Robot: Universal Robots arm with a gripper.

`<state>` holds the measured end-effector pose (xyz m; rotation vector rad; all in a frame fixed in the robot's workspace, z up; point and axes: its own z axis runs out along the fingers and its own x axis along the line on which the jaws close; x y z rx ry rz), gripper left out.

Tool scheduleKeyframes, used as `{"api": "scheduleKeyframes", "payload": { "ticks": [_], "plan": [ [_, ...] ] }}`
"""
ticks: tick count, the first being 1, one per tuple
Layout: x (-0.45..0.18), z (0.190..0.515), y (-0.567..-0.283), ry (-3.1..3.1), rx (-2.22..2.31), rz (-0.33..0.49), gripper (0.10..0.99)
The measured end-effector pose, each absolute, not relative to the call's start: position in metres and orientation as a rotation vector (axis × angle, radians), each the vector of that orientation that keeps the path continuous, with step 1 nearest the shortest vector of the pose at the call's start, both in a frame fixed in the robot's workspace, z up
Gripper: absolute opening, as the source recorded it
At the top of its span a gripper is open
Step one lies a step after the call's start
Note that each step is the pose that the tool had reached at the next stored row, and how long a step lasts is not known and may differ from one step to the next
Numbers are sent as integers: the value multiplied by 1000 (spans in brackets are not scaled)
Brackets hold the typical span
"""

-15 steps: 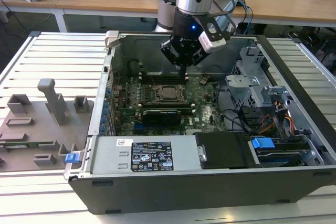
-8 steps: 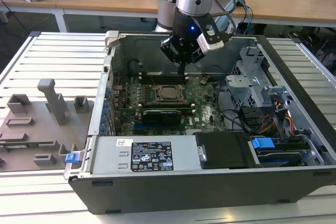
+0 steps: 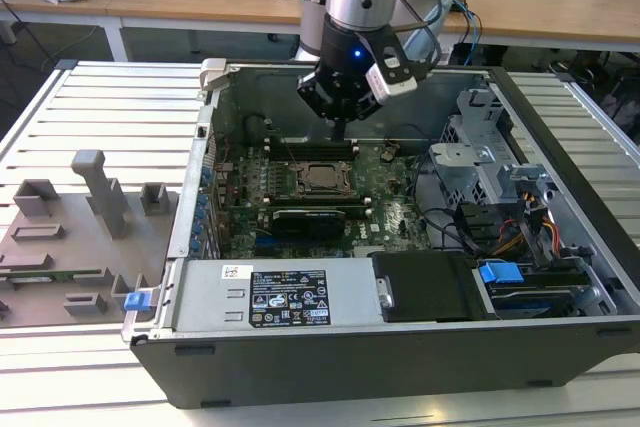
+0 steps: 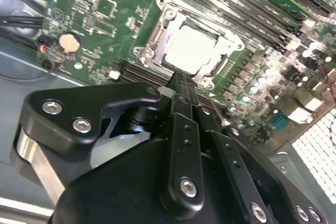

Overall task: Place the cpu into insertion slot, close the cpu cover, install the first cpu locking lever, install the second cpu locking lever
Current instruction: 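Install the first cpu locking lever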

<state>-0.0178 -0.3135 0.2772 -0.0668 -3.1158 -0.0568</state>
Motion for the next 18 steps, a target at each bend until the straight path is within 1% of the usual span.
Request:
{"api": "scheduleKeyframes", "payload": {
  "ticks": [18],
  "plan": [
    [-63, 277, -313, -3118, -67, -57, 106]
  ]
}}
